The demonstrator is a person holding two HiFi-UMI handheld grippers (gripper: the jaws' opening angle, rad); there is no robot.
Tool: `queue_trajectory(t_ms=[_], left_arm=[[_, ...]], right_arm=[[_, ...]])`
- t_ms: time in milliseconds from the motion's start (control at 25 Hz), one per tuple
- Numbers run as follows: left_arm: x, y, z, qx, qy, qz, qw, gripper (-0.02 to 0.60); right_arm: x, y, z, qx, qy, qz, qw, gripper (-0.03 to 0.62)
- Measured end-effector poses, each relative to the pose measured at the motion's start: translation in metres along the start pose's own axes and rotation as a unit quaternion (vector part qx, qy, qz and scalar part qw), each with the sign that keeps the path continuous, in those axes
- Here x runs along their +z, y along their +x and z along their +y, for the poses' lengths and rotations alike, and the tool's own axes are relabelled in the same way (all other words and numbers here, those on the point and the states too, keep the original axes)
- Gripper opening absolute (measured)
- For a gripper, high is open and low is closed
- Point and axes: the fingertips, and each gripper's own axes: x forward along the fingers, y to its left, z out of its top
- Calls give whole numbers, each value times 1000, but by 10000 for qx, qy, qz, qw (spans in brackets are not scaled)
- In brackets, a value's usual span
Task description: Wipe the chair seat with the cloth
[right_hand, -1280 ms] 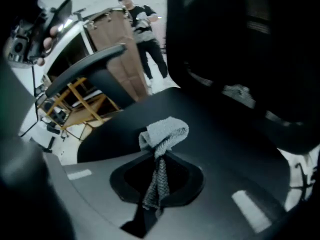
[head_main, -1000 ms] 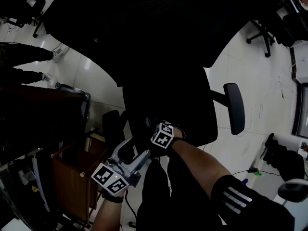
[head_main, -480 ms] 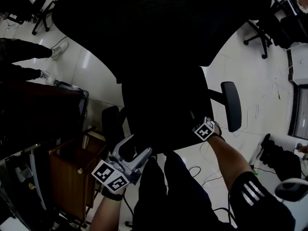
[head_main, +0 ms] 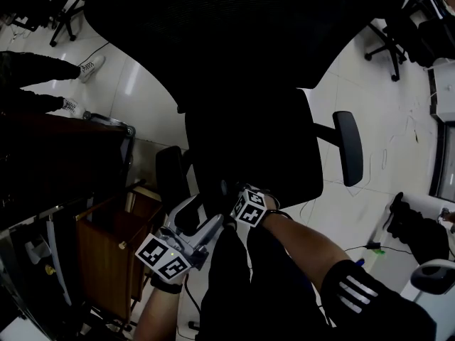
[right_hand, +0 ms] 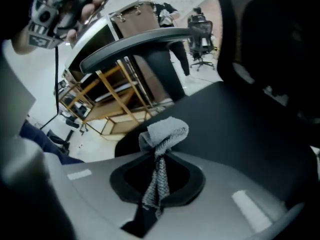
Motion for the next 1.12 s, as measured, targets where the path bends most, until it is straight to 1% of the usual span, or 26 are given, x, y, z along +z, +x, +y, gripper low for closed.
queue_trajectory(t_ms=[80,160,280,440,480,560,600,720,840,960,1120], left_arm=[[-1,-4,3,43,-7,-7,10000,304],[-4,-6,5,67,-14,11,10000,304],[-6,-8,7,68,-4,37,10000,304],[-10,-7,13,65,-16,74,10000,304],[-11,-5,12,64,-17,94,9999,304],[-11,4,6,30,-2,130,9999,304],[-11,9,2,-9,6,143,9999,304],[-8,27,-12,-155,28,175,9997,304],[-5,42,-25,-288,69,218,9993,304],[-1,54,-39,-378,103,231,9990,304],[6,65,-51,-441,182,198,9987,304]], right_arm=[[27,22,33,282,-97,-121,9995,28],[36,39,59,486,-299,-85,9983,28],[21,55,81,656,-629,144,9958,28],[-8,45,78,626,-481,152,9968,28],[-23,40,72,547,-503,225,9970,28],[-66,24,54,365,-461,486,9971,28],[-92,12,42,267,-326,646,9970,28],[-164,-36,-6,-169,301,992,9945,28],[-223,-89,-50,-667,694,1294,9869,28],[-262,-133,-76,-1039,968,1495,9785,28],[-294,-166,-91,-1294,1159,1755,9690,28]])
